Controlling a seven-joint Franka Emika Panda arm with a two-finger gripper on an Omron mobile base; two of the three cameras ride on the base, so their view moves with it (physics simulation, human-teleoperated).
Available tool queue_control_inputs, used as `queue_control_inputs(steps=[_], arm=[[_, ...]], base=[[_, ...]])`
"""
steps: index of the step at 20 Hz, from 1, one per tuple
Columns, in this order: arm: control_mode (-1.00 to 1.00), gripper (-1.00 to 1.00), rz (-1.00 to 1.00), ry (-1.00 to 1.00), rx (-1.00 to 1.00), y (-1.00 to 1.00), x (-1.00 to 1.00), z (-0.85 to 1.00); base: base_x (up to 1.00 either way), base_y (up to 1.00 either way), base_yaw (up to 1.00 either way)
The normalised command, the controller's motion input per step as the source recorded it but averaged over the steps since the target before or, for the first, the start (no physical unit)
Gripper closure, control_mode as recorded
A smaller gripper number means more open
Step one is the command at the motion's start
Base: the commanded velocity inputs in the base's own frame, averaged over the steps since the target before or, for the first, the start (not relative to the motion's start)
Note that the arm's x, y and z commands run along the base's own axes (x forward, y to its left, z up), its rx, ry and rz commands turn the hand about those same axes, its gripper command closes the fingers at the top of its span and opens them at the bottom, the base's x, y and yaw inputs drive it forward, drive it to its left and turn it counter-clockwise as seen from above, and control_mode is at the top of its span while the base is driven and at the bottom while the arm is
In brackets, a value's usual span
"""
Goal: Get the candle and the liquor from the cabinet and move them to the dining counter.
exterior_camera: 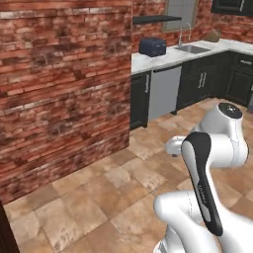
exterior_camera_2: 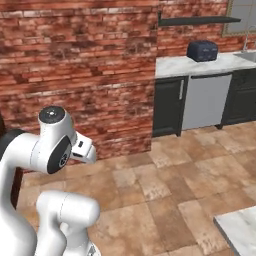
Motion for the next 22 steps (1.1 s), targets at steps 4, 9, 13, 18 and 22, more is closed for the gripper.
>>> queue_control_inputs(steps=[4, 9, 13, 18, 22], arm=[[1.00, -1.00, 0.00, 0.00, 0.00, 0.00, 0.00, 0.00], [1.00, -1.00, 0.00, 0.00, 0.00, 0.00, 0.00, 0.00], [1.00, -1.00, 0.00, 0.00, 0.00, 0.00, 0.00, 0.00], [1.00, -1.00, 0.00, 0.00, 0.00, 0.00, 0.00, 0.00], [1.00, -1.00, 0.00, 0.00, 0.00, 0.00, 0.00, 0.00]], base=[[0.44, 0.00, -0.45], [0.50, 0.00, -0.38], [0.48, 0.00, -0.41], [0.47, 0.00, -0.43], [0.47, 0.00, -0.42]])
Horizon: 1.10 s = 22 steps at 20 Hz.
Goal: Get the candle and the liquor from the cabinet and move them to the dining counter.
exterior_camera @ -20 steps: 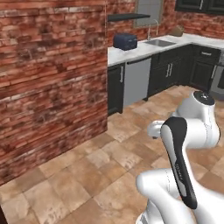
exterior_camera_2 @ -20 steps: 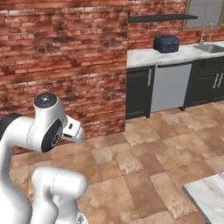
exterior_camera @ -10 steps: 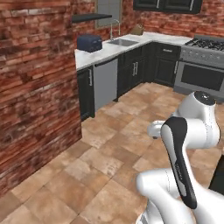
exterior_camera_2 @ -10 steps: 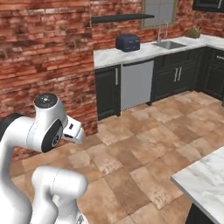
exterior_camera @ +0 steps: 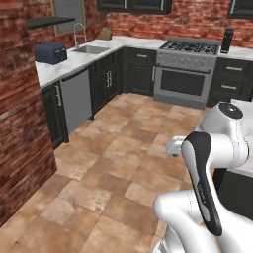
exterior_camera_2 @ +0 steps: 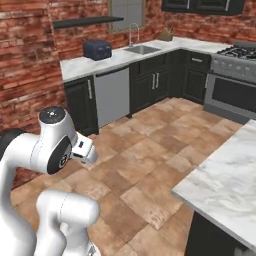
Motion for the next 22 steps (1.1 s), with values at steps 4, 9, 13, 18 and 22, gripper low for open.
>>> queue_control_inputs(steps=[4, 9, 13, 18, 22], arm=[[1.00, -1.00, 0.00, 0.00, 0.00, 0.00, 0.00, 0.00], [1.00, -1.00, 0.00, 0.00, 0.00, 0.00, 0.00, 0.00], [1.00, -1.00, 0.00, 0.00, 0.00, 0.00, 0.00, 0.00], [1.00, -1.00, 0.00, 0.00, 0.00, 0.00, 0.00, 0.00], [1.00, -1.00, 0.00, 0.00, 0.00, 0.00, 0.00, 0.00]], base=[[0.59, 0.00, -0.28], [0.71, 0.00, -0.16], [0.81, 0.00, -0.07], [0.91, 0.00, 0.00], [0.94, 0.00, 0.00]])
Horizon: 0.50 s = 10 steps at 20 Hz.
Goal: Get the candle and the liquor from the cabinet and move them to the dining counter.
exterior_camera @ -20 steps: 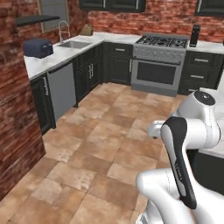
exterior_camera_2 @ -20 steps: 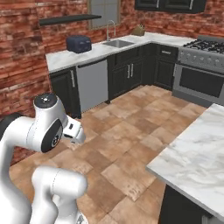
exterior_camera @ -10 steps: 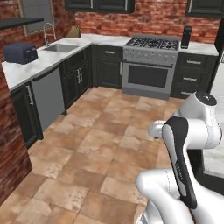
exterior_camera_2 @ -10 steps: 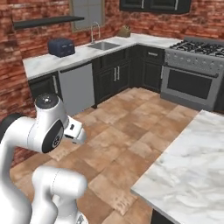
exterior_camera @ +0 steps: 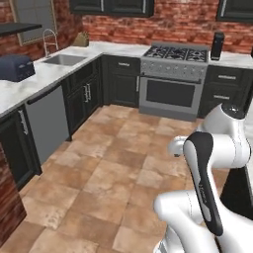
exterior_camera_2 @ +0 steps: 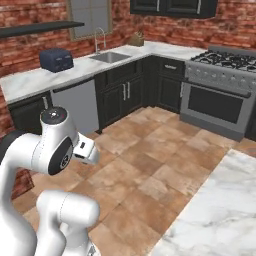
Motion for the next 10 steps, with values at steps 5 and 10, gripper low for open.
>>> queue_control_inputs(steps=[5, 10], arm=[[1.00, -1.00, 0.00, 0.00, 0.00, 0.00, 0.00, 0.00], [1.00, -1.00, 0.00, 0.00, 0.00, 0.00, 0.00, 0.00]], base=[[0.94, 0.00, 0.00], [0.94, 0.01, 0.05]])
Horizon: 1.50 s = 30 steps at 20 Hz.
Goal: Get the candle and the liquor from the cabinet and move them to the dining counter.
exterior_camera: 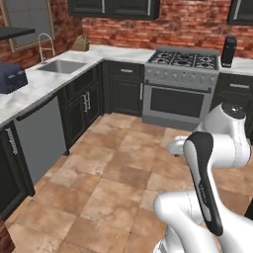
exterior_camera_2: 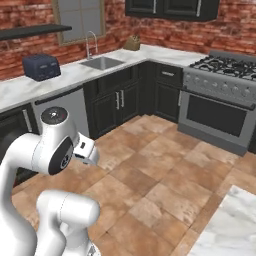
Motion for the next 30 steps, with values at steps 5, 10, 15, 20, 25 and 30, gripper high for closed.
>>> queue_control_inputs(steps=[5, 10, 15, 20, 25, 30], arm=[[1.00, -1.00, 0.00, 0.00, 0.00, 0.00, 0.00, 0.00], [1.00, -1.00, 0.00, 0.00, 0.00, 0.00, 0.00, 0.00], [1.00, -1.00, 0.00, 0.00, 0.00, 0.00, 0.00, 0.00], [1.00, -1.00, 0.00, 0.00, 0.00, 0.00, 0.00, 0.00], [1.00, -1.00, 0.00, 0.00, 0.00, 0.00, 0.00, 0.00], [1.00, -1.00, 0.00, 0.00, 0.00, 0.00, 0.00, 0.00]], base=[[0.90, 0.03, 0.25], [0.82, 0.00, 0.38], [0.80, 0.00, 0.43], [0.81, 0.00, 0.41], [0.80, 0.00, 0.42], [0.80, 0.00, 0.41]])
